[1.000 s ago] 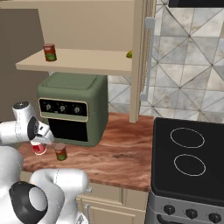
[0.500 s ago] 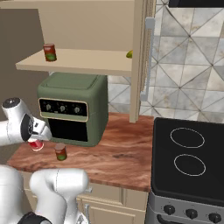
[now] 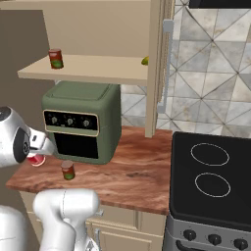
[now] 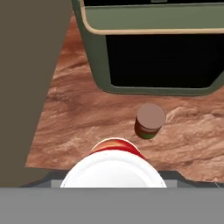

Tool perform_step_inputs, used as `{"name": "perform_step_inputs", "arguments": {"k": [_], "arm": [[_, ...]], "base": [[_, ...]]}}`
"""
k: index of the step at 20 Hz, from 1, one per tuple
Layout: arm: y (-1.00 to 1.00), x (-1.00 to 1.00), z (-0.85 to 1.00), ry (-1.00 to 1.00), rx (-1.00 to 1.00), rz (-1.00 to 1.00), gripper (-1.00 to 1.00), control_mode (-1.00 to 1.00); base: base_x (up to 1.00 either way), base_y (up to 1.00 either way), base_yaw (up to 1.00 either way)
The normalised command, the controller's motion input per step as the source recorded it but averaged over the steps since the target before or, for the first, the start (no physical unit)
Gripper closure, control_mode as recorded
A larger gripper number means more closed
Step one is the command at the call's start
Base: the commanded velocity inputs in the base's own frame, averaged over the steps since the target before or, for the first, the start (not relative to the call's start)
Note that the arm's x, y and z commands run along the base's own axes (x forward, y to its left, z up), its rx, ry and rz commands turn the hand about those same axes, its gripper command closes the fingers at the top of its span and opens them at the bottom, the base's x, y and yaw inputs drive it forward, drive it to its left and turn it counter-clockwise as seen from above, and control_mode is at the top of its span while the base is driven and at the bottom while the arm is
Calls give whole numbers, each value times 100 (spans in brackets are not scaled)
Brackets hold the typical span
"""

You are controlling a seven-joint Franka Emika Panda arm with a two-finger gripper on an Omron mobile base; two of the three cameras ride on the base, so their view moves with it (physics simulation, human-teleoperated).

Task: Pick the cans from the counter and place them in their designated side in the cabinet.

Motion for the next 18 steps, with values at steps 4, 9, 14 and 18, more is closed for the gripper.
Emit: {"name": "perform_step_inputs", "arguments": {"k": [4, 9, 14, 18], "arm": [[-17, -33, 58, -4, 0, 3, 100, -100], [-17, -26, 53, 0, 1, 2, 100, -100], [-20, -18, 47, -1, 0, 2, 100, -100], [-23, -7, 33, -4, 0, 2, 100, -100]], "base": [[0, 0, 0], [0, 0, 0], [0, 0, 0], [0, 0, 0]]}}
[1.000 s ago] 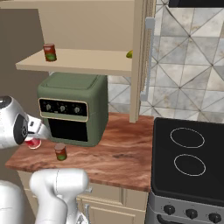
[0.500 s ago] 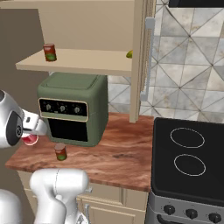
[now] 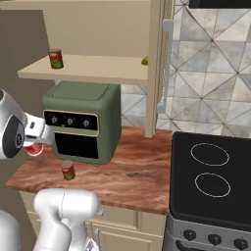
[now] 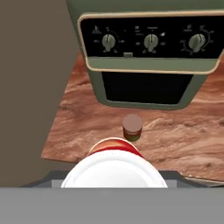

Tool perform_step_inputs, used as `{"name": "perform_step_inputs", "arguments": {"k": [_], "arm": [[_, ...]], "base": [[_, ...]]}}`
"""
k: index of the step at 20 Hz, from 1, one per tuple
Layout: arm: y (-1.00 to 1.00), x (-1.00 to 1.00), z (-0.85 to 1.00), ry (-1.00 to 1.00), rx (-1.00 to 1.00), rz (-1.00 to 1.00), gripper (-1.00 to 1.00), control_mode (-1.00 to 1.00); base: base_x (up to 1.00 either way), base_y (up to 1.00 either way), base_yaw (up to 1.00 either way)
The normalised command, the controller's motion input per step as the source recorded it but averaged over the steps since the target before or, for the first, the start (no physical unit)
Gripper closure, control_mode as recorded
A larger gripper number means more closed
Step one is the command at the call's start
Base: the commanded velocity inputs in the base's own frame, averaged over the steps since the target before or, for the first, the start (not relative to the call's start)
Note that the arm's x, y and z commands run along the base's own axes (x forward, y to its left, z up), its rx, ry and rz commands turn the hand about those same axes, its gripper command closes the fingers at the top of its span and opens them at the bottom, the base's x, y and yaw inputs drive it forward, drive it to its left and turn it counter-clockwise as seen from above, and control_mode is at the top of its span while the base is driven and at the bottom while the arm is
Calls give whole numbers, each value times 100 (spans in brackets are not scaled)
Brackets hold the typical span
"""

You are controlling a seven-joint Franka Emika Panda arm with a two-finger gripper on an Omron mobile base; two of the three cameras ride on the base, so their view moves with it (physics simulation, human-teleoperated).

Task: Pick the cans from the counter and place them in their designated side in the cabinet.

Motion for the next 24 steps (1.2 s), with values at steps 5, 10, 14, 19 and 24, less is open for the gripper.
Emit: {"name": "perform_step_inputs", "arguments": {"k": [5, 10, 14, 19, 24], "arm": [[-22, -10, 39, -4, 0, 1, 100, -100], [-23, -17, 45, -10, 0, 1, 100, -100], [-20, -12, 45, -12, 0, 2, 100, -100], [-15, -5, 41, -16, 0, 2, 100, -100], [-6, -1, 42, -15, 0, 2, 100, -100]], "base": [[0, 0, 0], [0, 0, 0], [0, 0, 0], [0, 0, 0], [0, 0, 0]]}}
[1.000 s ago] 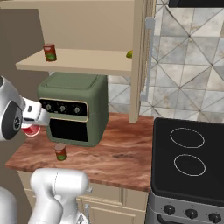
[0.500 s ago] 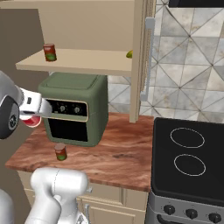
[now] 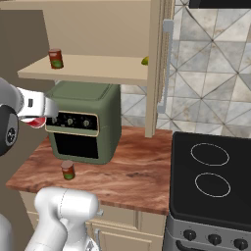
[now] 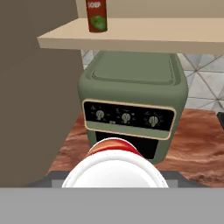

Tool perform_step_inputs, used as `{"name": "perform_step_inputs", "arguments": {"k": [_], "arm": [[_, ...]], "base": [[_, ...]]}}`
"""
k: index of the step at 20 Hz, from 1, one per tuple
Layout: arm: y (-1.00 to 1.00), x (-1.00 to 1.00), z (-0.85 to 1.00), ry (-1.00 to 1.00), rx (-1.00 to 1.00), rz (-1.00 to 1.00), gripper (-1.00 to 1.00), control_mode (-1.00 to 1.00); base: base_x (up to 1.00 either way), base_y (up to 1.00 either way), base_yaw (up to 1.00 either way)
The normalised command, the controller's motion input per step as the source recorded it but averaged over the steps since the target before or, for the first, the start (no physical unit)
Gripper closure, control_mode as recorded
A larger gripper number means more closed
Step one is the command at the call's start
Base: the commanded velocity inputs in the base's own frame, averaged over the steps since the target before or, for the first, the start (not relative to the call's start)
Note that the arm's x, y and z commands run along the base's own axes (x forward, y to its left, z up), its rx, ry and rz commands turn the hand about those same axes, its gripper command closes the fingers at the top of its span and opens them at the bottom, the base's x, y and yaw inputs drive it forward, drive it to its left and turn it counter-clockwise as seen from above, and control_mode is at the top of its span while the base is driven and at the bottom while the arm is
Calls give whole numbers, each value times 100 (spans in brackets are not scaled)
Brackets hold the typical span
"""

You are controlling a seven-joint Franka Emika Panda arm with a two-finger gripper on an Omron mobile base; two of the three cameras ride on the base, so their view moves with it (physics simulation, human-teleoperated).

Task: Pick the cans from the counter and place them in their designated side in the cabinet.

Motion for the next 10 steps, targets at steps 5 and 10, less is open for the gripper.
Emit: {"name": "perform_step_inputs", "arguments": {"k": [5, 10], "arm": [[-2, 0, 42, -13, -1, 1, 100, -100], [-13, 0, 40, -10, 0, 1, 100, -100]], "base": [[0, 0, 0], [0, 0, 0]]}}
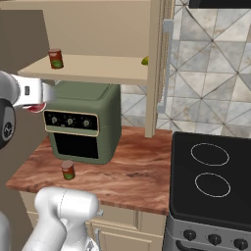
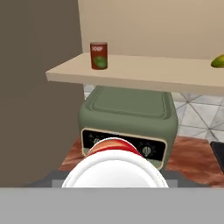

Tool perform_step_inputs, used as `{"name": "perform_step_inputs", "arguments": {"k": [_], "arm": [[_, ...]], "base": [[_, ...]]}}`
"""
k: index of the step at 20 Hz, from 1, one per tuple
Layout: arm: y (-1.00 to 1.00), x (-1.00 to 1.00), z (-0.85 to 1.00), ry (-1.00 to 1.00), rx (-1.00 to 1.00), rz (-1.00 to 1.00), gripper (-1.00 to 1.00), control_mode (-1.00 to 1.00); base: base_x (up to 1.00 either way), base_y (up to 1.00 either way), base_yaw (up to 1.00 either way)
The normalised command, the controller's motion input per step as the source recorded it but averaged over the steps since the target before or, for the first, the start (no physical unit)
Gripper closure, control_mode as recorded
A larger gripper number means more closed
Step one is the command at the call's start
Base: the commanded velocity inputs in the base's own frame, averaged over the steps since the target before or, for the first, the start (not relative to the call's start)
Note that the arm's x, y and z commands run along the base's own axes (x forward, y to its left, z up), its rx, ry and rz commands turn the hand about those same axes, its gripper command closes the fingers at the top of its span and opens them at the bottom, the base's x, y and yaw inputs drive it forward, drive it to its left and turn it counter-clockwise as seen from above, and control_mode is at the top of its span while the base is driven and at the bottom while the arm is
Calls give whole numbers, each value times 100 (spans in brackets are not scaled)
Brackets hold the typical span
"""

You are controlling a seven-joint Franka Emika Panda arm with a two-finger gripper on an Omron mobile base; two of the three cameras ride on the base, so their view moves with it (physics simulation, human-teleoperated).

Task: Pick the cans from the counter and place them in their designated side in the cabinet.

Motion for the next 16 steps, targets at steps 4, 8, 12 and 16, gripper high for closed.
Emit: {"name": "perform_step_inputs", "arguments": {"k": [4, 8, 12, 16], "arm": [[-14, 0, 36, -9, 0, 2, 100, -100], [-9, 5, 29, -8, 0, 2, 100, -100], [-5, 11, 24, -8, 0, 2, 100, -100], [-6, 11, 21, -7, 0, 2, 100, -100]], "base": [[0, 0, 0], [0, 0, 0], [0, 0, 0], [0, 0, 0]]}}
